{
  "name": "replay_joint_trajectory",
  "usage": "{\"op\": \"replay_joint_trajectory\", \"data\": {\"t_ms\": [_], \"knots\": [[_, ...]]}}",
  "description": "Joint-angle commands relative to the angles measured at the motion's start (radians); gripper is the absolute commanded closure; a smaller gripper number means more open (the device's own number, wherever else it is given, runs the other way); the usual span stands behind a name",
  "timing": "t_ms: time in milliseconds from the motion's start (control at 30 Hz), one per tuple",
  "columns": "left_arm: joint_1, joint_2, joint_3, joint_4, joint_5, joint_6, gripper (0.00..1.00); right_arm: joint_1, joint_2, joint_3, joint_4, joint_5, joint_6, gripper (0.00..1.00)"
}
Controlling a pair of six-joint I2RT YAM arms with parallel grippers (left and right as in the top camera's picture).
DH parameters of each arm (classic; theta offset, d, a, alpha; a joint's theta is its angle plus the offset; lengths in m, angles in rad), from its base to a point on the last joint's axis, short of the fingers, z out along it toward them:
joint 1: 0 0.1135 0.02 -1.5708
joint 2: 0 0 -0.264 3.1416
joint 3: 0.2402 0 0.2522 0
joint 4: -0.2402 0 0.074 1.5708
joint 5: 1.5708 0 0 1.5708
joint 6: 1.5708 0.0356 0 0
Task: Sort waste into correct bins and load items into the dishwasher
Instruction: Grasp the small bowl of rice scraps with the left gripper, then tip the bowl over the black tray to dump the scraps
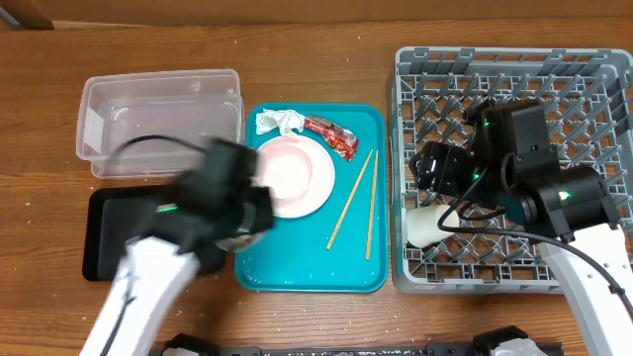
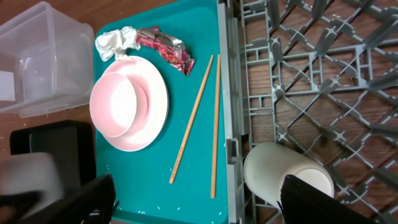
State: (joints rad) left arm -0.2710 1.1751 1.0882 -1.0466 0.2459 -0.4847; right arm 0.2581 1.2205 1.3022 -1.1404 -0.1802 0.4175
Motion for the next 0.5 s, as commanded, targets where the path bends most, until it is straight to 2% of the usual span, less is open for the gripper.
{"op": "replay_joint_trajectory", "data": {"t_ms": [0, 133, 267, 367, 467], "knots": [[0.241, -0.028, 0.008, -0.024, 0.314, 0.230, 0.96, 0.006, 0.000, 0.019, 0.006, -0.005, -0.005, 0.13], [0.529, 0.013, -0.036, -0.048, 0.610, 0.436, 0.96, 0.006, 0.000, 0.019, 0.006, -0.005, -0.006, 0.13], [0.743, 0.110, -0.077, -0.084, 0.858, 0.657, 0.96, 0.006, 0.000, 0.019, 0.006, -0.005, -0.005, 0.13], [0.851, 0.203, -0.101, -0.091, 0.975, 0.763, 0.96, 0.006, 0.000, 0.019, 0.007, -0.005, -0.005, 0.13], [0.906, 0.294, -0.122, -0.109, 1.025, 0.837, 0.96, 0.006, 0.000, 0.019, 0.007, -0.005, -0.005, 0.13]]}}
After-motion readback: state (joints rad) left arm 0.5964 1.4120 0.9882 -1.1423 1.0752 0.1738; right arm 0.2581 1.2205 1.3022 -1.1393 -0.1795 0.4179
